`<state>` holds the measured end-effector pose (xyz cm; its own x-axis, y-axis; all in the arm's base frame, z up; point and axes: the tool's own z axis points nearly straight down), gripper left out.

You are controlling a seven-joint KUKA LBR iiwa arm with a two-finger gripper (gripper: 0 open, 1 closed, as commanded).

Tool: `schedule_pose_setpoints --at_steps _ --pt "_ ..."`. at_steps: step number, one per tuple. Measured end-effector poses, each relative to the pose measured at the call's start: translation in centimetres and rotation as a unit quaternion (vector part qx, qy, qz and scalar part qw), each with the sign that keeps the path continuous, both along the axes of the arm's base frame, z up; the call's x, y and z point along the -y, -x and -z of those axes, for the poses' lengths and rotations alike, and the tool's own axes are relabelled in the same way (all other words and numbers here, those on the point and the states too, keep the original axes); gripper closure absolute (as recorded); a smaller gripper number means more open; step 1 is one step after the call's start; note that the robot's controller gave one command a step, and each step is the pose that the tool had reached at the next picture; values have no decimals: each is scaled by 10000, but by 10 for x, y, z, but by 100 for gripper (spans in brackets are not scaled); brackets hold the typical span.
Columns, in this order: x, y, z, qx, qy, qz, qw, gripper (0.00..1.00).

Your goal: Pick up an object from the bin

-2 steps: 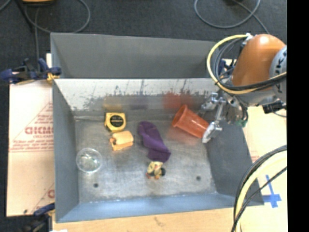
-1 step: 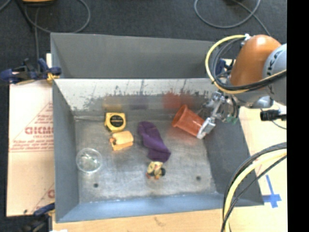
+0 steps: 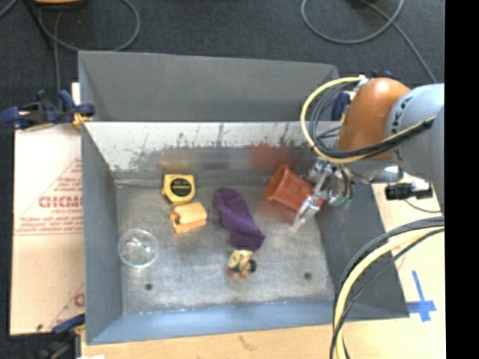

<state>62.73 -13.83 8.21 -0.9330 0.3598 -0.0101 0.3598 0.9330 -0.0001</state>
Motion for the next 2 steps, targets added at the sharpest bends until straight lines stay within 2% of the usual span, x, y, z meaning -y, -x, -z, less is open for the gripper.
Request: schedule_pose_setpoints --at_steps 1,2 --pt "0 1 1 -31 -4 -41 10000 100" --pt "0 1 1 -31 -4 -43 10000 100"
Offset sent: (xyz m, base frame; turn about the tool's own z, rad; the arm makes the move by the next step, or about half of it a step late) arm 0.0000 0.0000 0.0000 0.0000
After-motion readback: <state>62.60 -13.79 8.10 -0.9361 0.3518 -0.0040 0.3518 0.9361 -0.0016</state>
